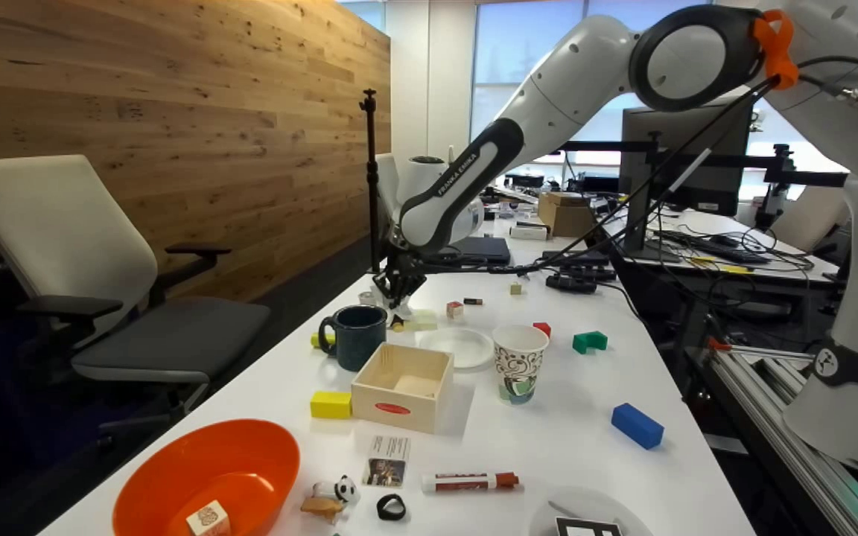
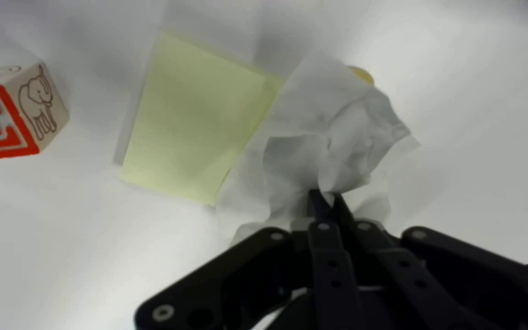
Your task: Wipe the brown and yellow object with the serviette
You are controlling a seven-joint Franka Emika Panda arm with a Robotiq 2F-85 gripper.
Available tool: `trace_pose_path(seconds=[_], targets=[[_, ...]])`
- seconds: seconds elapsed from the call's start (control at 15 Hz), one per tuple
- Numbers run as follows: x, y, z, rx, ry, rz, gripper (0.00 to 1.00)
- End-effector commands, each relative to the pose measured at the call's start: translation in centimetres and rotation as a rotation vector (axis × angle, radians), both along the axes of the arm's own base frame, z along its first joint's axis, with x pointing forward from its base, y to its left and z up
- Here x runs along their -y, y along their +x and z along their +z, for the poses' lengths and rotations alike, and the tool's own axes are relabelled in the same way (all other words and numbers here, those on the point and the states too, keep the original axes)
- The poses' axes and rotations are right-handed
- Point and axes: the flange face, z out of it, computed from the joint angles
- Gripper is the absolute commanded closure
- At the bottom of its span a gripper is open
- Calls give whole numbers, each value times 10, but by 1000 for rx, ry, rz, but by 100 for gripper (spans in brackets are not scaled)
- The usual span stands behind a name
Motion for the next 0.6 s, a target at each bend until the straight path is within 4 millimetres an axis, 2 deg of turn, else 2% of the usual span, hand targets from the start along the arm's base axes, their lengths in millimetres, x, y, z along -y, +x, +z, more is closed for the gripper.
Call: trace_pose_path(seconds=[0.0,0.33,0.53], targets=[[2,0,-2,-9,22,-10,99],[1,0,8,-35,123,-49,99],[14,5,16,-3,137,-80,99]])
